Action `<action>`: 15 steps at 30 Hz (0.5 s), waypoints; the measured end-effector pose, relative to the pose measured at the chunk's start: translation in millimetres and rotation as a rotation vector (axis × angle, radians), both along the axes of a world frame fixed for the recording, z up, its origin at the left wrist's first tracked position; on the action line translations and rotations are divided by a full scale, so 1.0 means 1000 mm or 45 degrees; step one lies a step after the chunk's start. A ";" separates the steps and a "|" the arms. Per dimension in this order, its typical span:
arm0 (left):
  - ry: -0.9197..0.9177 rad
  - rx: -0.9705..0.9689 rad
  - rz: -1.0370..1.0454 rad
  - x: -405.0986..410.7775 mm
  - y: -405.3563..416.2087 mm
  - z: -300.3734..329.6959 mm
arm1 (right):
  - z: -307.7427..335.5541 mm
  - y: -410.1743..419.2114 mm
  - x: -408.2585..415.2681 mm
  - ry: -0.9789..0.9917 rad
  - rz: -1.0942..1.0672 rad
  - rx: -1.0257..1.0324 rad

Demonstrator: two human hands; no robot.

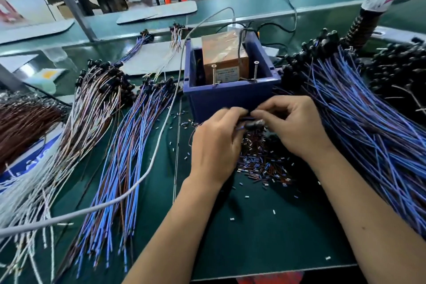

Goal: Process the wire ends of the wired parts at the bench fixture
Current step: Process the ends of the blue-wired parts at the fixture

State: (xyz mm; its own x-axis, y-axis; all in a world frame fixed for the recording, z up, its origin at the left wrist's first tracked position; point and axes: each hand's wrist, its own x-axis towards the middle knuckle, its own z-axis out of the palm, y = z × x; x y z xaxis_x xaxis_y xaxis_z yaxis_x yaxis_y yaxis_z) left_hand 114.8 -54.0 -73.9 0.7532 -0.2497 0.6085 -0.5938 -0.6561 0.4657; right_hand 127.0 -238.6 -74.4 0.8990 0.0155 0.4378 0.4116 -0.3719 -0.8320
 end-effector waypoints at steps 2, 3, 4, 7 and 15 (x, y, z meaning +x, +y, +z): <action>-0.022 -0.063 -0.033 0.001 -0.002 -0.002 | -0.002 0.006 -0.001 0.023 0.061 0.043; -0.030 -0.103 -0.014 0.002 -0.002 -0.003 | -0.002 0.008 -0.002 0.053 0.076 0.100; -0.036 -0.146 0.014 0.003 -0.001 -0.005 | -0.002 0.009 -0.003 0.092 0.075 0.161; -0.030 -0.273 0.095 0.003 0.004 -0.006 | -0.003 0.009 -0.003 0.168 0.012 0.189; 0.119 -0.351 0.027 0.013 0.020 -0.001 | 0.000 0.004 -0.008 0.211 0.027 0.351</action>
State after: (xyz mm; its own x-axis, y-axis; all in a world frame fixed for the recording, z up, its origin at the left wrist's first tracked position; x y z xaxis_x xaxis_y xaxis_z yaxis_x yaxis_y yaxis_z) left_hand 127.3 -33.7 -75.2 0.8126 -0.0681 0.5788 -0.5272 -0.5093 0.6802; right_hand 118.9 -234.7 -74.3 0.9592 -0.0638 0.2755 0.2671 -0.1157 -0.9567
